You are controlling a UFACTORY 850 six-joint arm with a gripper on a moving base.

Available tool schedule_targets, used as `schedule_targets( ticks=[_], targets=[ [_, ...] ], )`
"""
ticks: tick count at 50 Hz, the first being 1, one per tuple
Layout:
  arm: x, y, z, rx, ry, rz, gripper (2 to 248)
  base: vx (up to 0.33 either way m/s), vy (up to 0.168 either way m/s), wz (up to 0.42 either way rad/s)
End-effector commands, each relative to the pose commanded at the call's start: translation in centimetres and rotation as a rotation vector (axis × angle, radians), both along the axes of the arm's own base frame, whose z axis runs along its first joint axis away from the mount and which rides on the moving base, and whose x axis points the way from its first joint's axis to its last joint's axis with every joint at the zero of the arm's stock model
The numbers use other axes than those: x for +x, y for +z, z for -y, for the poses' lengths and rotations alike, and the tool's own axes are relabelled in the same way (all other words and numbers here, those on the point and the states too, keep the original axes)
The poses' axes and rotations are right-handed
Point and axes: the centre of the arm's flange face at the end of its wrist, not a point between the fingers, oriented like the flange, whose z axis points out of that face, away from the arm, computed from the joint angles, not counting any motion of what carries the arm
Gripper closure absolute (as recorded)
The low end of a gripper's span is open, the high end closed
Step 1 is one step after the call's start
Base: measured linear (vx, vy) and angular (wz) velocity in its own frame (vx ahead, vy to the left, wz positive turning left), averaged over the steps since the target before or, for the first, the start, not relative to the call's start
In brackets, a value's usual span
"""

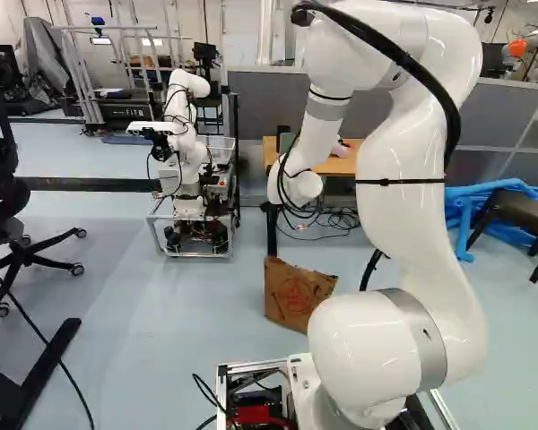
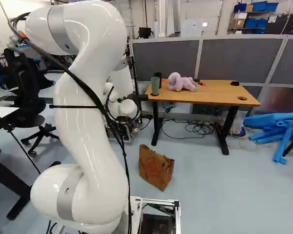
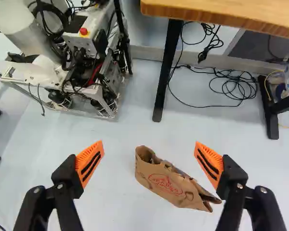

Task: Pick up the bag on the ground and place it on the table

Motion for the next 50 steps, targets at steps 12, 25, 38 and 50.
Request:
schedule_targets(
  ticks=[12,25,38,50],
  targets=[
    [1.1,-1.9,-0.1,-0.003,0.002,-0.062,3,0.0,0.0,0.0],
    [2.2,-4.0,-0.1,-0.005,0.002,-0.12,3,0.0,0.0,0.0],
    [2.9,-6.0,-0.1,-0.008,0.001,-0.178,3,0.0,0.0,0.0],
    [3.2,-7.7,-0.1,-0.009,0.001,-0.209,3,0.0,0.0,0.0]
  ],
)
